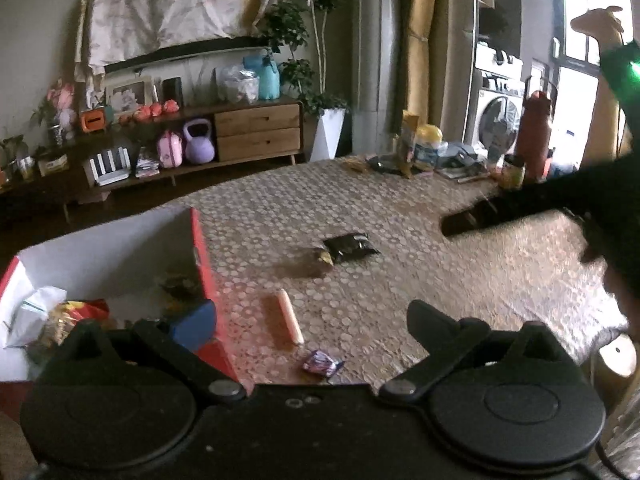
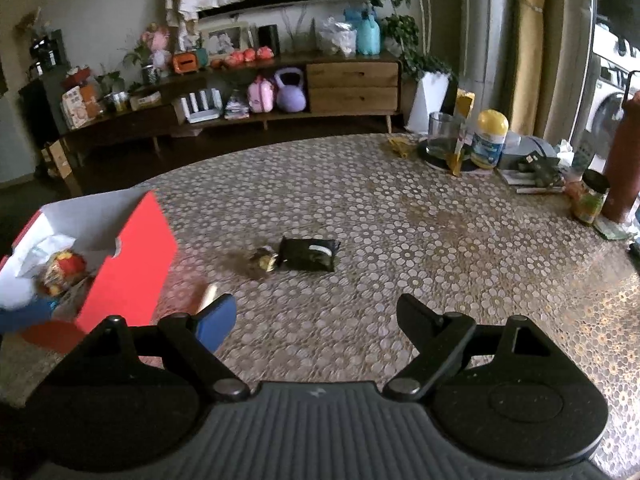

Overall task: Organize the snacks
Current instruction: 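Grasp the small purple wrapper with the left gripper while the right grasps the black snack bag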

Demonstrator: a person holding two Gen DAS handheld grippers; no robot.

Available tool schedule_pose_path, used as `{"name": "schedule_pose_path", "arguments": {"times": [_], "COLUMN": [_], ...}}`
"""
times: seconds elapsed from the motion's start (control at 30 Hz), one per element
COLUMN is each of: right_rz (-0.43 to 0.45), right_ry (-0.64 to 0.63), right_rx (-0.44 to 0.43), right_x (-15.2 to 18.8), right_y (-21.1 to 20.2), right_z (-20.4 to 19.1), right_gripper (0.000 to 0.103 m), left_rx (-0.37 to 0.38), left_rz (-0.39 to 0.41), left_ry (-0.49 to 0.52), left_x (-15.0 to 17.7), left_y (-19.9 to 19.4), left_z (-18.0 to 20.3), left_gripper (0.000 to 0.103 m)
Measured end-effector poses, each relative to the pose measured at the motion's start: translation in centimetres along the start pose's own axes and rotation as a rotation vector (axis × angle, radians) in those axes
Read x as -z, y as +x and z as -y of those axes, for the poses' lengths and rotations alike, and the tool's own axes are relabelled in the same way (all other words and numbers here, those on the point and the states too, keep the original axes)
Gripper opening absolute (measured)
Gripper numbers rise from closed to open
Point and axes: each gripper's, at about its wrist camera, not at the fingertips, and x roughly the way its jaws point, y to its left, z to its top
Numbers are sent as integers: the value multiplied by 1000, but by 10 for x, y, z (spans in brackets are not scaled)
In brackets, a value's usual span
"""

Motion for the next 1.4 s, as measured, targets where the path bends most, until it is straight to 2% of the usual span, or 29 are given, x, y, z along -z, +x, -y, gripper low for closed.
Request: {"name": "schedule_pose_path", "arguments": {"times": [0.17,0.4,0.57,0.7,1.03,1.13,1.4], "right_rz": [-19,-58,-89,-119,-155,-151,-147], "right_ry": [46,45,93,126,162,188,205], "right_rx": [5,31,33,40,9,1,-47], "right_x": [-12,-25,-32,-37,-38,-36,-31], "right_y": [35,84,119,148,200,207,214], "right_z": [13,20,29,29,18,19,12], "right_gripper": [88,88,88,87,87,78,70], "left_rx": [15,17,4,1,6,6,12], "left_rz": [-43,-140,-159,-182,-196,-185,-172], "left_ry": [-1,24,29,17,-10,-18,-30], "left_x": [15,35,44,45,50,50,49], "left_y": [20,55,72,87,105,107,109], "left_z": [11,23,24,23,15,13,8], "left_gripper": [91,77,75,67,59,60,50]}}
